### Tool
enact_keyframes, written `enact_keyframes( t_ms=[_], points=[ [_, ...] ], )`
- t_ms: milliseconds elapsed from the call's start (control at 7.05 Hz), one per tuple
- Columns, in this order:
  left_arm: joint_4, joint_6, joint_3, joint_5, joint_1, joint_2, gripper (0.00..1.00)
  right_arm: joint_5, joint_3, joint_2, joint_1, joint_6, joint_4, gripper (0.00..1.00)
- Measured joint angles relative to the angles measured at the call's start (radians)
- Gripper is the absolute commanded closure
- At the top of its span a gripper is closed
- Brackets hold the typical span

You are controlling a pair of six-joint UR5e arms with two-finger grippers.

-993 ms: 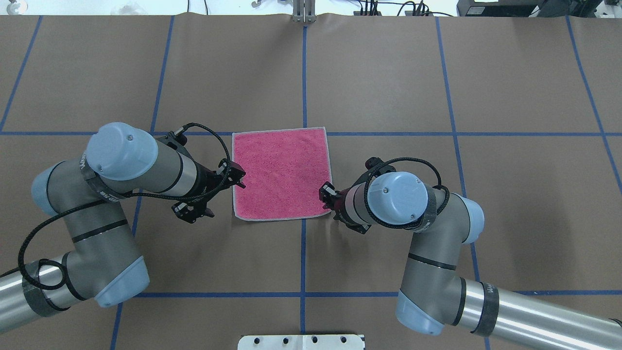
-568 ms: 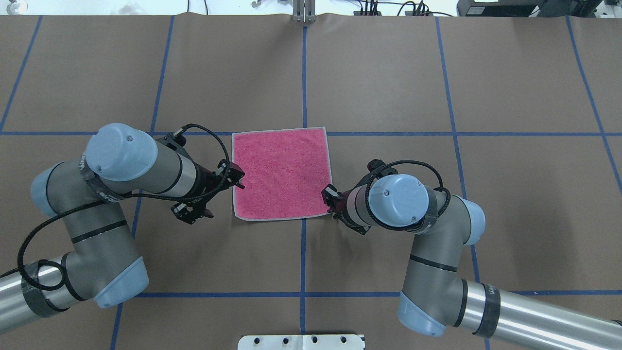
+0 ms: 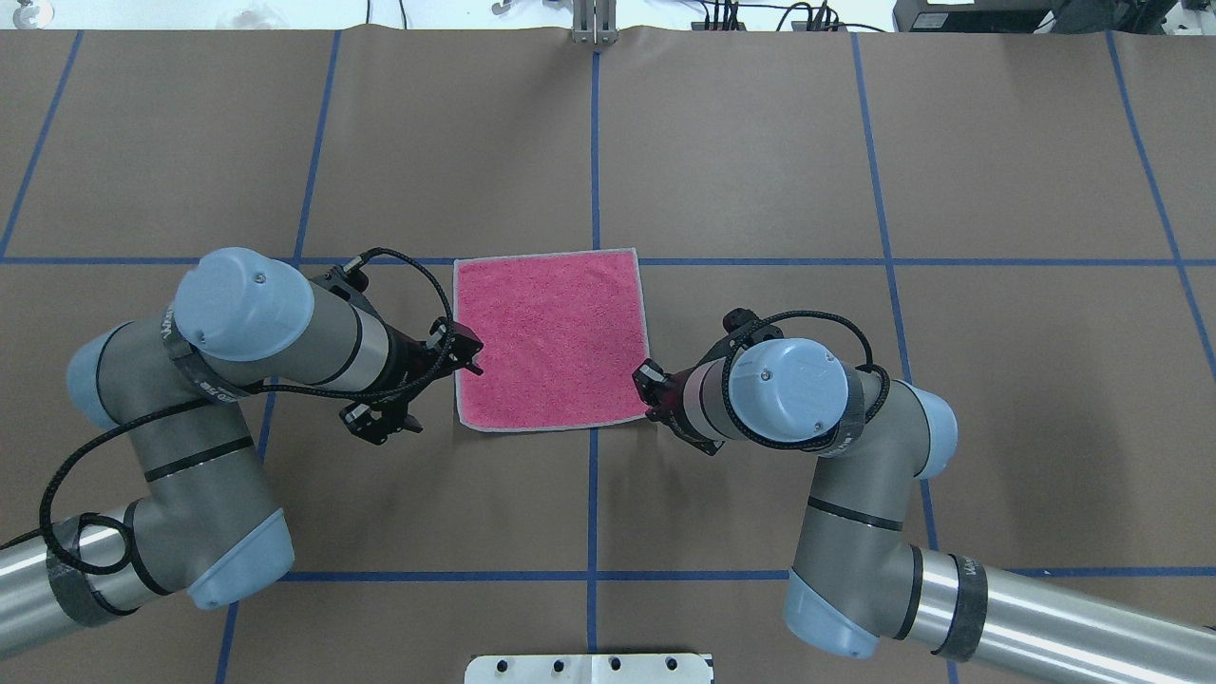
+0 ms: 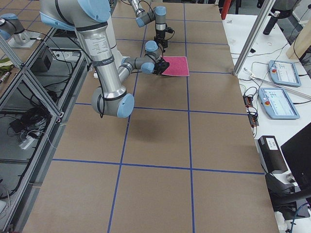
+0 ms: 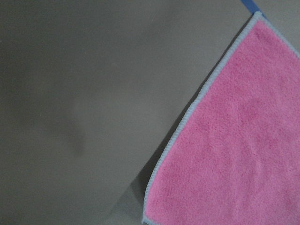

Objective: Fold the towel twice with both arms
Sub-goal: 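Lower both grippers onto the towel corners nearest the robot, then grasp the near towel corners with both grippers and pull them slightly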

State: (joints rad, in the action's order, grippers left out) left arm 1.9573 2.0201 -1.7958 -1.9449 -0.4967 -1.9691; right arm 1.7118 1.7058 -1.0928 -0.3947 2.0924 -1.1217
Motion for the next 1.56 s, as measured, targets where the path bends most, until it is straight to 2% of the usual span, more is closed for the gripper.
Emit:
enact_keyframes(
  t_ms=[142, 568, 993, 1561],
  points=[
    [0.000, 0.005, 0.011, 0.017, 0.012, -0.001, 0.26, 0.001, 0.005, 0.000, -0.001, 0.000, -0.001, 1.00],
    [0.000, 0.003, 0.032, 0.030, 0.019, -0.013, 0.32, 0.001, 0.009, -0.002, -0.002, 0.000, -0.001, 1.00],
    [0.001, -0.004, 0.049, 0.032, 0.018, -0.015, 0.46, 0.002, 0.010, -0.005, -0.004, 0.000, -0.001, 1.00],
    [0.002, -0.002, 0.052, 0.046, 0.018, -0.015, 0.53, 0.003, 0.011, -0.010, -0.005, 0.000, -0.001, 1.00]
  ],
)
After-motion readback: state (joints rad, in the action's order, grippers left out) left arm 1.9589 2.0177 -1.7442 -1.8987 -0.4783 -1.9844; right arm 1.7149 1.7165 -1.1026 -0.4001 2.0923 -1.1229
